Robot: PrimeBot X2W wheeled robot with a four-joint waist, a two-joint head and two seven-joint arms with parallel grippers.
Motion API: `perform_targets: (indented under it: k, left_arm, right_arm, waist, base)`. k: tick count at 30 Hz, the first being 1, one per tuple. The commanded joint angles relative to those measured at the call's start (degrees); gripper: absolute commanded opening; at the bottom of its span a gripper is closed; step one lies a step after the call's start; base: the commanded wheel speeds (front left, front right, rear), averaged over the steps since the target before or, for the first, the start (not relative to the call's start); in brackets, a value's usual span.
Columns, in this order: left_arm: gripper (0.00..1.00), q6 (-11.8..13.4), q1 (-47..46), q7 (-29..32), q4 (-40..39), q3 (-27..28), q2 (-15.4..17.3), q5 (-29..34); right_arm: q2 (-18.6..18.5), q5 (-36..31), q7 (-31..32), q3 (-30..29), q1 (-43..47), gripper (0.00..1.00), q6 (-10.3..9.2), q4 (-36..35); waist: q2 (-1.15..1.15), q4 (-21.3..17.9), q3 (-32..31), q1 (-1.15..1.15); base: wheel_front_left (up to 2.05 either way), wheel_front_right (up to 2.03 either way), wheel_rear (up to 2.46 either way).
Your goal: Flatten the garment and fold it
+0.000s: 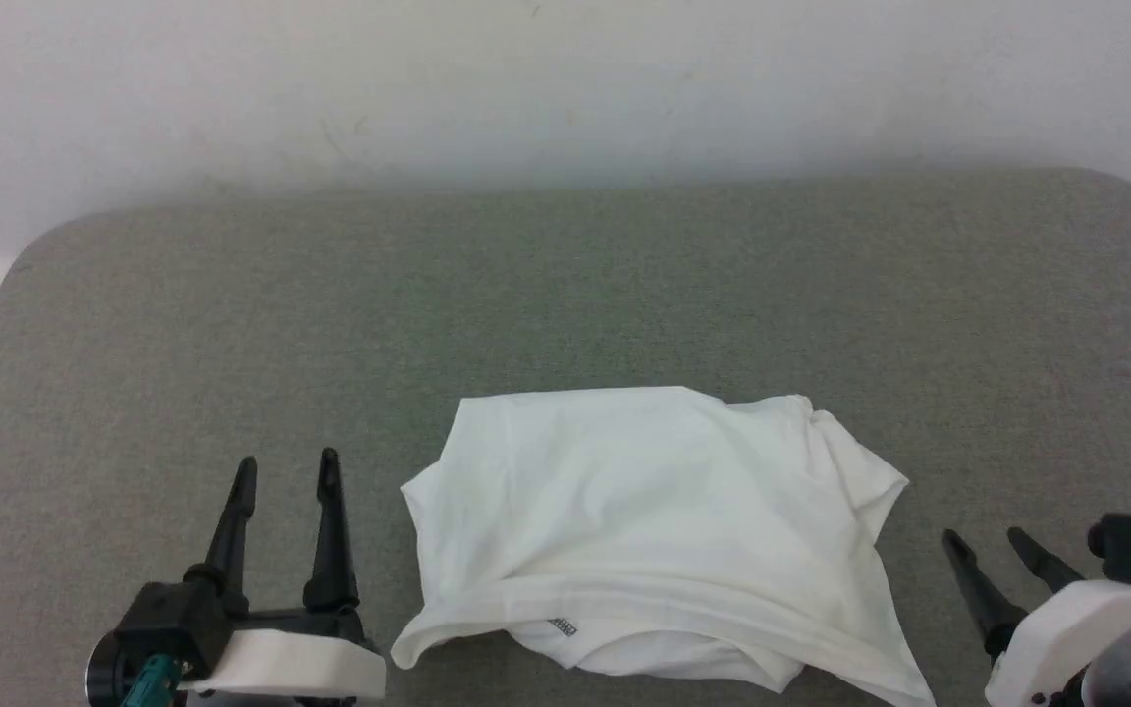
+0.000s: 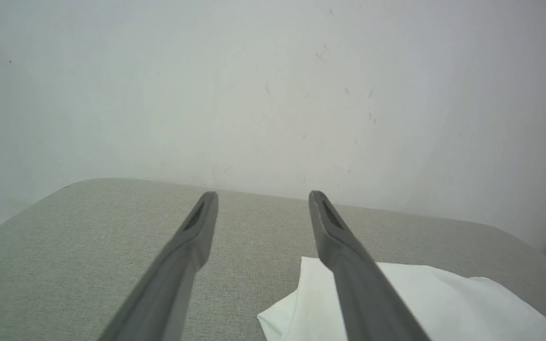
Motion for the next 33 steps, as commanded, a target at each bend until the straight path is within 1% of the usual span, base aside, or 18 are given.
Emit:
perform_targets:
  k: [1, 8, 14, 19, 21, 24, 25, 26, 27, 29, 33]
  left_arm:
    - [1.0, -0.36, -0.75, -0.24, -0.67, 0.2, -0.32, 0.96]
    - [1.0, -1.42, -1.7, -0.25, -3.87, -0.95, -2.0, 5.19]
    - [1.0, -2.19, -2.98, -0.25, -4.22, -2.11, -3.42, 5.93]
    - [1.0, -2.59, -4.17, -0.26, -3.69, -2.94, -4.09, 6.17]
    - [1.0, -2.76, -4.5, -0.26, -3.37, -3.25, -4.24, 6.2]
    - [1.0, -2.85, -4.85, -0.26, -3.15, -3.46, -4.38, 6.27]
    - [1.0, -2.92, -4.94, -0.26, -3.01, -3.47, -4.41, 6.27]
    - [1.0, -2.98, -5.03, -0.26, -2.82, -3.46, -4.44, 6.29]
    - [1.0, -3.02, -5.11, -0.26, -2.63, -3.46, -4.46, 6.38]
    - [1.0, -2.94, -5.24, -0.26, -2.16, -3.43, -4.48, 7.19]
    - [1.0, -2.78, -4.83, -0.26, -1.19, -2.81, -4.51, 7.58]
  right_arm:
    - [-0.48, 0.41, 1.2, 0.45, -1.36, 1.0, -0.11, 0.7]
    - [-3.12, 3.3, 9.98, 5.02, -9.19, 1.0, -0.11, 7.16]
    - [-4.78, 3.49, 12.87, 8.28, -16.28, 1.0, -0.11, 14.78]
    - [-5.11, 3.9, 14.41, 9.81, -20.03, 1.0, -0.11, 23.09]
    - [-4.92, 5.26, 16.33, 11.49, -20.63, 1.0, -0.11, 25.81]
    - [-4.55, 8.45, 19.19, 14.62, -20.94, 1.0, -0.11, 28.05]
    - [-4.58, 9.49, 20.13, 15.72, -20.97, 0.47, -0.11, 28.48]
    - [-4.49, 10.73, 20.8, 16.59, -20.98, 0.27, -0.11, 28.74]
    - [-4.48, 11.86, 21.19, 17.29, -21.02, 0.0, -0.11, 28.89]
    - [-4.87, 13.24, 20.79, 18.87, -21.38, 0.0, -0.11, 28.52]
    - [-6.13, 15.46, 17.77, 21.64, -22.1, 0.0, -0.11, 26.49]
  waist:
    - [0.0, 1.44, 0.83, 0.0]
    - [0.0, 5.06, 4.26, 0.0]
    - [0.0, 7.4, 7.31, 0.0]
    - [0.0, 8.42, 9.16, 0.0]
    - [0.0, 8.57, 9.6, 0.0]
    - [0.0, 8.45, 10.07, 0.0]
    - [0.0, 8.35, 10.16, 0.0]
    - [0.0, 8.26, 10.13, 0.0]
    - [0.0, 8.15, 10.06, 0.0]
    - [0.0, 7.8, 9.83, 0.0]
    - [0.0, 6.9, 8.41, 0.0]
  base:
    - [0.0, 0.0, 0.0]
    - [0.0, 0.0, 0.0]
    - [0.0, 0.0, 0.0]
    - [0.0, 0.0, 0.0]
    - [0.0, 0.0, 0.0]
    - [0.0, 0.0, 0.0]
    - [0.0, 0.0, 0.0]
    - [0.0, 0.0, 0.0]
    - [0.0, 0.0, 0.0]
    - [0.0, 0.0, 0.0]
    - [0.0, 0.0, 0.0]
